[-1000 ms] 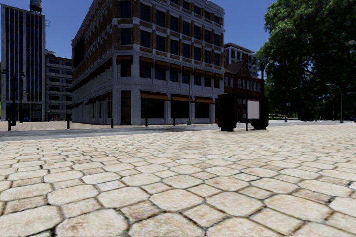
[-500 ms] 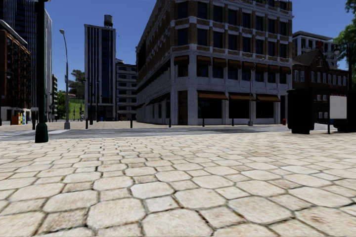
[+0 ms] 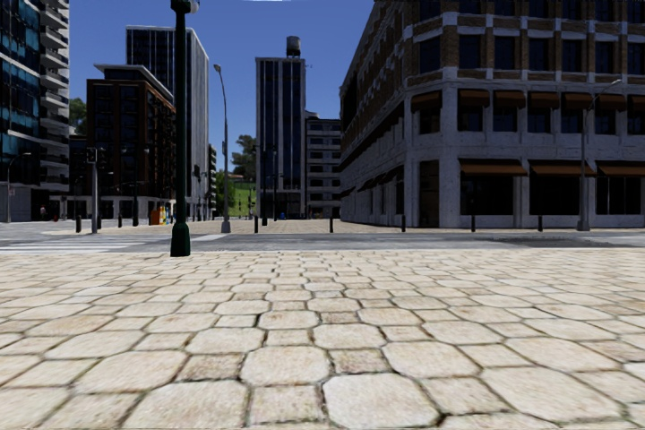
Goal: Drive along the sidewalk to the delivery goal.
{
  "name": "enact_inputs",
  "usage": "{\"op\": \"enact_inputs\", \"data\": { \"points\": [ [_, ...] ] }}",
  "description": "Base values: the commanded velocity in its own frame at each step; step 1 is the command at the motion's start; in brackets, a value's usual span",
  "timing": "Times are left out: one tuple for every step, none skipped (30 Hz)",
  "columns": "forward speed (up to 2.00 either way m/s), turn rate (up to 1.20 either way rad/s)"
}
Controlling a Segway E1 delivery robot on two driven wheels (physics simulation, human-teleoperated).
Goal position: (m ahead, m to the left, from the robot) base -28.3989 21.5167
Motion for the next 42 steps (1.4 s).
{"op": "enact_inputs", "data": {
  "points": [
    [1.33, 0.64],
    [1.33, 0.64],
    [1.33, 0.64],
    [1.33, 0.64],
    [1.33, 0.64],
    [1.33, 0.64],
    [1.33, 0.64],
    [1.33, 0.64],
    [1.33, 0.64],
    [1.33, 0.64],
    [1.33, 0.66],
    [1.34, 0.68],
    [1.35, 0.69],
    [1.35, 0.69],
    [1.36, 0.69],
    [1.36, 0.69],
    [1.37, 0.69],
    [1.37, 0.69],
    [1.38, 0.69],
    [1.39, 0.69],
    [1.40, 0.71],
    [1.41, 0.71],
    [1.41, 0.71],
    [1.41, 0.71],
    [1.41, 0.71],
    [1.41, 0.71],
    [1.41, 0.71],
    [1.41, 0.71],
    [1.41, 0.71],
    [1.41, 0.71],
    [1.43, 0.71],
    [1.45, 0.71],
    [1.47, 0.72],
    [1.48, 0.74],
    [1.48, 0.74],
    [1.50, 0.74],
    [1.55, 0.75],
    [1.60, 0.75],
    [1.60, 0.75],
    [1.67, 0.75],
    [1.79, 0.76],
    [1.83, 0.78]
  ]
}}
